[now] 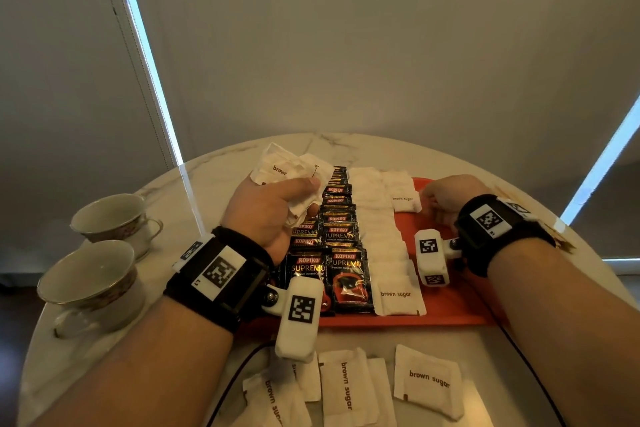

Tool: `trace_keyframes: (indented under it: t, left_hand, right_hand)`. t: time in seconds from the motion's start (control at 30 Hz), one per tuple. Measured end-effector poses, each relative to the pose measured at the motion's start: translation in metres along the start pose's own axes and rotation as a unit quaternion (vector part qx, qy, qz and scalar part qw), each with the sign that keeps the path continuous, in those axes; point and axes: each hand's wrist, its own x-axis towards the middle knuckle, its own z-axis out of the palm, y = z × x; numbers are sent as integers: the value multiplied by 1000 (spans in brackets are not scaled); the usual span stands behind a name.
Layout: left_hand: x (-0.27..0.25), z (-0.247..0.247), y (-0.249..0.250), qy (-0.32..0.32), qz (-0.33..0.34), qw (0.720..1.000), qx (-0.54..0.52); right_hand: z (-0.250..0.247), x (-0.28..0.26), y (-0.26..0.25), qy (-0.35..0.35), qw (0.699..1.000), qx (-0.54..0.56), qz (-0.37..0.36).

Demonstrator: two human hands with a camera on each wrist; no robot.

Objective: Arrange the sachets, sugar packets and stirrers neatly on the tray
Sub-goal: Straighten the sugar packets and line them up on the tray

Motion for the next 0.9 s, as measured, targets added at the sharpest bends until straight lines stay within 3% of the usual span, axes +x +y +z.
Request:
trace_keyframes:
  t: [0.17,0.3,0.47,0.6,0.73,0.9]
  left_hand:
    - [3,0,-5,14,-11,1000,2]
    - [-1,2,-6,-17,-32,999,14]
    - [-10,6,-8,-81,-33,995,52]
    - [-10,5,-8,-82,-31,994,59]
    - [-6,4,-6,-45,-35,998,27]
    - [-8,4,-8,-54,-20,997,55]
  right_hand:
    - [10,-21,-7,-43,997,50,37]
    - [12,-47,-15,-50,991,122,-30]
    - [29,-105,-28,-279,940,119,-156]
    - [43,-121,-28,-258,933,109,-225]
    - [42,-120,-27,-259,924,195,-202]
    - [43,-121,-24,-280,922,174,-201]
